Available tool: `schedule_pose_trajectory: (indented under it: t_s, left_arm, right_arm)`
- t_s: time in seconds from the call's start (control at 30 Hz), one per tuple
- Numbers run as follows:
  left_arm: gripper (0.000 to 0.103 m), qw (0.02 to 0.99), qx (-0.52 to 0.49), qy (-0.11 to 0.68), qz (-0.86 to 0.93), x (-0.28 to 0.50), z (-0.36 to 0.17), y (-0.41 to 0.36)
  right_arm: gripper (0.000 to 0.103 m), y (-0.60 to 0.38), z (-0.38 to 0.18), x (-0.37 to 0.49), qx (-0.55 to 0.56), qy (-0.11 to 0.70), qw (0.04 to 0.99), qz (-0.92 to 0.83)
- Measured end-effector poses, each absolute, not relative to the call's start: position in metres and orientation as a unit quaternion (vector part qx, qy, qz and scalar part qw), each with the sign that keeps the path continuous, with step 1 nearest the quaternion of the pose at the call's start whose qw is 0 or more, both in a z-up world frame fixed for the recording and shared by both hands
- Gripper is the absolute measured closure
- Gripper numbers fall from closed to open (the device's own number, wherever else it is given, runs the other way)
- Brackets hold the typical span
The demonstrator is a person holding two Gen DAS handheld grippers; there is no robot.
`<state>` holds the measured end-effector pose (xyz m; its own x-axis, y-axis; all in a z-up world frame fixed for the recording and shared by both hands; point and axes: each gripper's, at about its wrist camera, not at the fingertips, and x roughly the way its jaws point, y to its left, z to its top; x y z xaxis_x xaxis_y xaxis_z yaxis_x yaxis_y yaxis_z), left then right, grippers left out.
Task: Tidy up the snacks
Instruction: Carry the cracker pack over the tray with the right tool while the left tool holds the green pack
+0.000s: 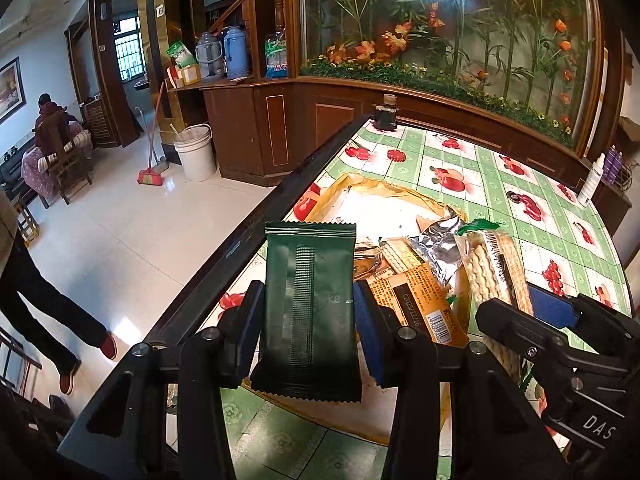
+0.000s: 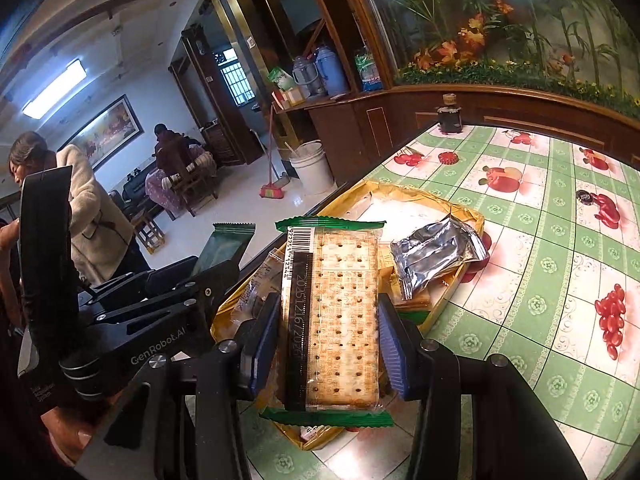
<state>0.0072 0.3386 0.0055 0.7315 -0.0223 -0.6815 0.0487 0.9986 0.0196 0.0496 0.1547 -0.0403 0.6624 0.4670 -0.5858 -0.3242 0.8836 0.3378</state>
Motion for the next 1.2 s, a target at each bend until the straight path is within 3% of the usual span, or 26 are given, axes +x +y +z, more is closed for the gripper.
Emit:
schedule_pose_trajectory:
  t_s: [1.2]
  left_arm:
    - [0.06,0.928,0.014,0.373,-0.018,0.009,0.003,0.344]
  right_arm:
    - [0.056,0.158,-0.049,0.07,0.106,0.362,0.903,0.206]
